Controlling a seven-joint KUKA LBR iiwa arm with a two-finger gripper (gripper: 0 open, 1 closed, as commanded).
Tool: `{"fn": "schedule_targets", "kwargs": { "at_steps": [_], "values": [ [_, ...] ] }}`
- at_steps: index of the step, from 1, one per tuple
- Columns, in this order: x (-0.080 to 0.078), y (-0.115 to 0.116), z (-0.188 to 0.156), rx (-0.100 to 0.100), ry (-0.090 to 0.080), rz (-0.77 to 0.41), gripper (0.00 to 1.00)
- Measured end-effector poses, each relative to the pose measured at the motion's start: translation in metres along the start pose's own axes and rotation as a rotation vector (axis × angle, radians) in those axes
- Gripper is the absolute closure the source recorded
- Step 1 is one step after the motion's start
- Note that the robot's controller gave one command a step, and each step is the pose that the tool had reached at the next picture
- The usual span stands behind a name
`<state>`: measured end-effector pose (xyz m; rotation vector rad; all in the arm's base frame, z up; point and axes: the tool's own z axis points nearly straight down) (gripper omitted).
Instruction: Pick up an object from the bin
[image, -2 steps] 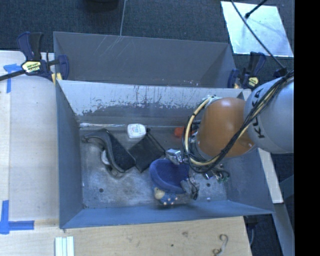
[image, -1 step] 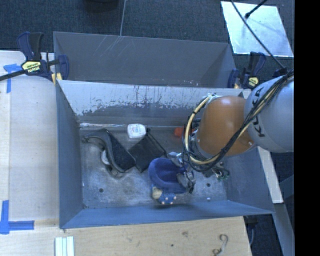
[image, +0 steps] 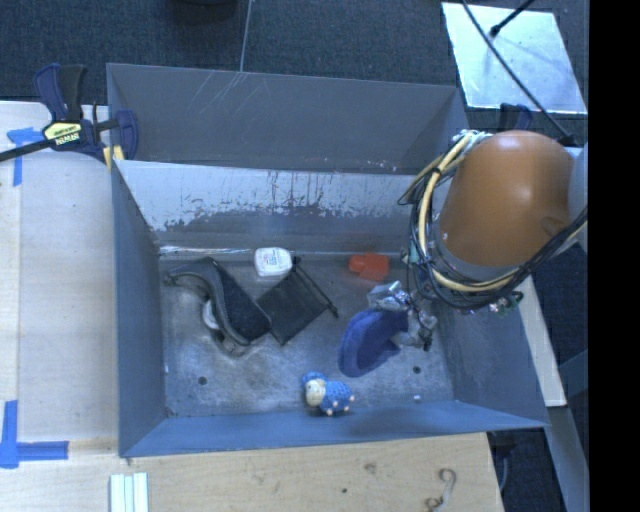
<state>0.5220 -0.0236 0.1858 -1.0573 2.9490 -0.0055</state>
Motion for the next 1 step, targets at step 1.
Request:
{"fn": "schedule_targets", "kwargs": {
  "at_steps": [1],
  "values": [
    [0.003,-0.0143,-0.0627,-0.001,0.0,-0.33,1.0]
  ]
}}
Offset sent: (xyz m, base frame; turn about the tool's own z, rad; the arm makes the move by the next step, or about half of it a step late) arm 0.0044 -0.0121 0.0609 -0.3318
